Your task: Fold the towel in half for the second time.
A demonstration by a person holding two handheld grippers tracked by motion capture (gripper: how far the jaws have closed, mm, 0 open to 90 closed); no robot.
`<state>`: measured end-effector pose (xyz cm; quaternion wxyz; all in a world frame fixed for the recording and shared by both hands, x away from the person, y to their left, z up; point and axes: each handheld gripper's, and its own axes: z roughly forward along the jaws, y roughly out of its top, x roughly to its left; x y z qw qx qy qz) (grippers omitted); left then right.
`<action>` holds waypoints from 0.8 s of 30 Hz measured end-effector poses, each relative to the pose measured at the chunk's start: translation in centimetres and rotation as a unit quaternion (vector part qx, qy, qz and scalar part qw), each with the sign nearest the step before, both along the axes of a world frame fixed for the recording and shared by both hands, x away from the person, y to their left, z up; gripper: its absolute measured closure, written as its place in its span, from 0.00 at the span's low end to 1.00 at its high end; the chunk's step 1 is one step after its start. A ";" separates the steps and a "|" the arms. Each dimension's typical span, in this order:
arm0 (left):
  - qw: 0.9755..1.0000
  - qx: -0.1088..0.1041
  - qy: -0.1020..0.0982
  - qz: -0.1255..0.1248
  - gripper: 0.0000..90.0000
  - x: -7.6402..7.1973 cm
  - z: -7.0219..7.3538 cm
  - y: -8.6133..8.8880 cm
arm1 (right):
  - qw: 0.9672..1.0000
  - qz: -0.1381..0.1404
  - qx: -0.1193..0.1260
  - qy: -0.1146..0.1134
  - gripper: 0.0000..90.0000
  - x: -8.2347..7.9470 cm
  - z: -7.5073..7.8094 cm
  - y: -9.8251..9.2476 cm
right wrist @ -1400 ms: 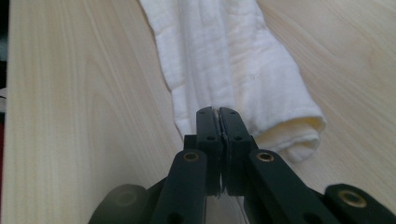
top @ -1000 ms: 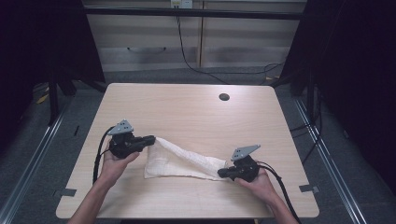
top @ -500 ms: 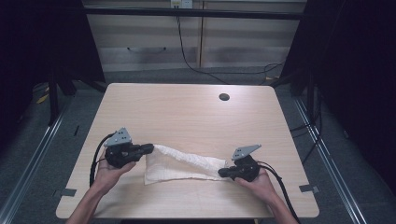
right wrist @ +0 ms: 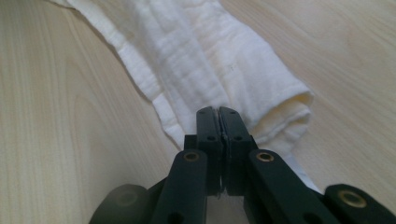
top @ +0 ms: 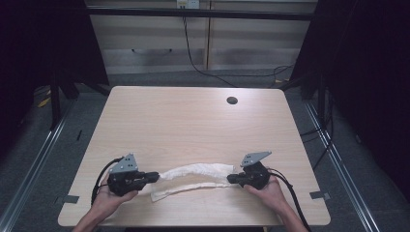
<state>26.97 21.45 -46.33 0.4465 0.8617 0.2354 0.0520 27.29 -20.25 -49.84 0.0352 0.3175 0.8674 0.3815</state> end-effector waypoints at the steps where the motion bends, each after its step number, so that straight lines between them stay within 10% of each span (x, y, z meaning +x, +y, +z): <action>1: 1.000 0.000 0.006 -0.005 0.95 -0.2 -0.4 0.0 | 1.000 0.000 -0.002 -0.006 0.98 0.0 0.0 -0.1; 9: 0.997 0.029 0.051 -0.040 0.95 -1.2 -3.0 -1.6 | 1.000 -0.021 -0.018 -0.015 0.98 0.2 0.2 -0.8; 24: 0.998 0.051 0.021 -0.040 0.95 -1.3 -3.4 -2.2 | 0.996 -0.063 -0.037 -0.043 0.98 -1.4 0.6 -3.2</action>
